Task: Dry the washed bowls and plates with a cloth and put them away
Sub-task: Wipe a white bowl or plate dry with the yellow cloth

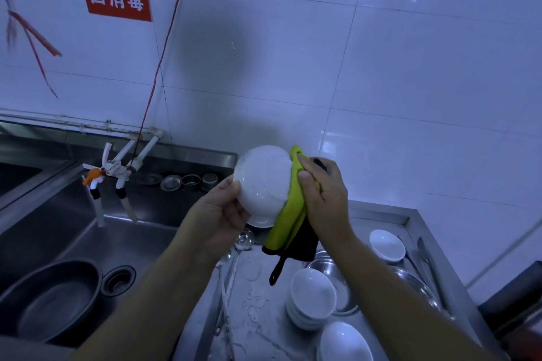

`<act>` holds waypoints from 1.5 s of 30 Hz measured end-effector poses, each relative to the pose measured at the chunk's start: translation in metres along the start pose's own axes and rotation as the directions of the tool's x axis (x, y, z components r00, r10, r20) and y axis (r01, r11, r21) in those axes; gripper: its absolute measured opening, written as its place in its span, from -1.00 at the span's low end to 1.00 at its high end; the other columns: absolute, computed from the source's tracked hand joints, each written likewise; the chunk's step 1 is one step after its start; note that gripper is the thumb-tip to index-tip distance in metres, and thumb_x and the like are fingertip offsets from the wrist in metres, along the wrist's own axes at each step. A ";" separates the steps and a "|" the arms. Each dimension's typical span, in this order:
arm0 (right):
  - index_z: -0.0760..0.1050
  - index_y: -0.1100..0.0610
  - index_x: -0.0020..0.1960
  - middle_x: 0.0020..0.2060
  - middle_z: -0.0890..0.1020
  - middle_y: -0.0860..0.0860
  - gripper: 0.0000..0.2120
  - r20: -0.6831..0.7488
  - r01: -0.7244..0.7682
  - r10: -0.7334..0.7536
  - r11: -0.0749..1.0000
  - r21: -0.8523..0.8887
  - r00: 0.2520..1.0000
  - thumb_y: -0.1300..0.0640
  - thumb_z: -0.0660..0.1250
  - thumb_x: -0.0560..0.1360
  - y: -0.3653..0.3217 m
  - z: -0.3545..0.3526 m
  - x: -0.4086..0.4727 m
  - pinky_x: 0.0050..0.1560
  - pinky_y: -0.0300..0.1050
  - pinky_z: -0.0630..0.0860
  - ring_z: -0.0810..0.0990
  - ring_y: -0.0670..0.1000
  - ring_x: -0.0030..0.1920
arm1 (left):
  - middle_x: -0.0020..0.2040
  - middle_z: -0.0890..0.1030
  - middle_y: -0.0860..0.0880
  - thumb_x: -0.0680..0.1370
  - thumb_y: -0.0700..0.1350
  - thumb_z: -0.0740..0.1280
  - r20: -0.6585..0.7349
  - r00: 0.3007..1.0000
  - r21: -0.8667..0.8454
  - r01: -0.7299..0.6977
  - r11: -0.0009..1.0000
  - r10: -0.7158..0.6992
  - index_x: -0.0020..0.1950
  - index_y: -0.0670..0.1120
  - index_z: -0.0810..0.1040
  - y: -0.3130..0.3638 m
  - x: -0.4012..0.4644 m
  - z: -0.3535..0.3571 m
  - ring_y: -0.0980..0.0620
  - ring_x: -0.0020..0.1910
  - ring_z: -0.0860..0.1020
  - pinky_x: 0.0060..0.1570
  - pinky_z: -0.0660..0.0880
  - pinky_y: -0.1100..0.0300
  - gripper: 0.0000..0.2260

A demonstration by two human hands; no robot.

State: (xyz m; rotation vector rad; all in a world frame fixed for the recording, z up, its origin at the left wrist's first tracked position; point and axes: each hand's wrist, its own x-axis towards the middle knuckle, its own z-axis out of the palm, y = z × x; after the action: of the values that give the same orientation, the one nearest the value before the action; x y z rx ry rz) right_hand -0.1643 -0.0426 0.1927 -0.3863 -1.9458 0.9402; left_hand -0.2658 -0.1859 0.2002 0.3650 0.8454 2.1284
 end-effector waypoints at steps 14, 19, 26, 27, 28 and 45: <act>0.62 0.11 0.14 0.09 0.54 0.13 -0.77 -0.090 0.382 -0.456 0.824 -0.418 0.886 0.08 0.26 0.58 0.002 0.021 -0.029 0.08 0.09 0.44 0.42 0.14 0.11 | -0.24 0.68 -0.14 0.62 -0.23 0.12 -0.136 0.983 -0.162 0.101 0.982 -0.124 0.01 -0.20 0.50 -0.030 -0.001 0.024 0.02 -0.30 0.67 -0.24 0.61 0.16 -0.83; 0.56 0.01 0.21 0.18 0.42 0.02 -0.73 -0.011 0.530 -0.626 0.670 -0.519 0.780 0.11 0.41 0.52 0.016 0.027 -0.032 0.00 0.17 0.47 0.42 0.15 0.17 | -0.10 0.58 -0.18 0.61 -0.21 0.13 -0.144 0.976 -0.201 0.133 0.970 -0.163 0.09 -0.23 0.48 -0.029 0.003 0.024 0.00 -0.24 0.61 -0.25 0.60 0.20 -0.83; 0.48 -0.04 0.29 0.21 0.39 0.08 -0.73 -0.135 0.348 -0.411 0.874 -0.339 0.901 0.02 0.15 0.64 0.051 0.018 -0.042 0.26 -0.03 0.34 0.38 0.12 0.21 | -0.20 0.67 -0.23 0.60 -0.23 0.16 -0.226 0.942 -0.335 0.166 0.927 -0.250 -0.02 -0.28 0.52 -0.037 0.007 0.013 -0.10 -0.11 0.62 -0.04 0.53 -0.03 -0.82; 0.48 -0.05 0.29 0.20 0.39 0.06 -0.71 -0.148 0.274 -0.321 0.922 -0.273 0.935 0.00 0.11 0.64 0.054 0.015 -0.043 0.27 -0.04 0.35 0.39 0.12 0.21 | -0.18 0.67 -0.22 0.60 -0.22 0.17 -0.236 0.934 -0.333 0.180 0.926 -0.267 -0.02 -0.28 0.53 -0.040 0.008 0.011 -0.10 -0.09 0.60 -0.06 0.50 -0.05 -0.82; 0.49 -0.05 0.28 0.18 0.40 0.04 -0.71 -0.159 0.198 -0.233 0.958 -0.208 0.959 0.00 0.11 0.63 0.055 0.011 -0.043 0.27 -0.06 0.36 0.41 0.12 0.21 | -0.13 0.66 -0.22 0.60 -0.21 0.16 -0.238 0.928 -0.325 0.202 0.924 -0.286 0.00 -0.28 0.53 -0.042 0.009 0.008 -0.11 -0.07 0.59 -0.08 0.48 -0.03 -0.81; 0.56 0.15 0.22 0.11 0.48 0.13 -0.73 -0.319 -0.412 0.319 0.866 -0.284 0.892 0.31 0.24 0.58 0.103 -0.131 -0.079 0.12 -0.56 0.25 0.46 -0.04 0.16 | -0.26 0.60 0.00 0.53 -0.31 0.26 0.096 0.964 0.786 0.080 0.613 -0.248 -0.16 -0.09 0.60 -0.167 0.009 -0.026 0.12 -0.26 0.51 -0.21 0.45 0.30 -0.81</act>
State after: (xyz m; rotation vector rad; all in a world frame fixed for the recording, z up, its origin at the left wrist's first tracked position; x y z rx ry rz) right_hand -0.0225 0.0385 0.1071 -1.0691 -1.8169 0.7288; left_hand -0.1884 -0.1137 0.0679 0.8897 1.6015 1.4045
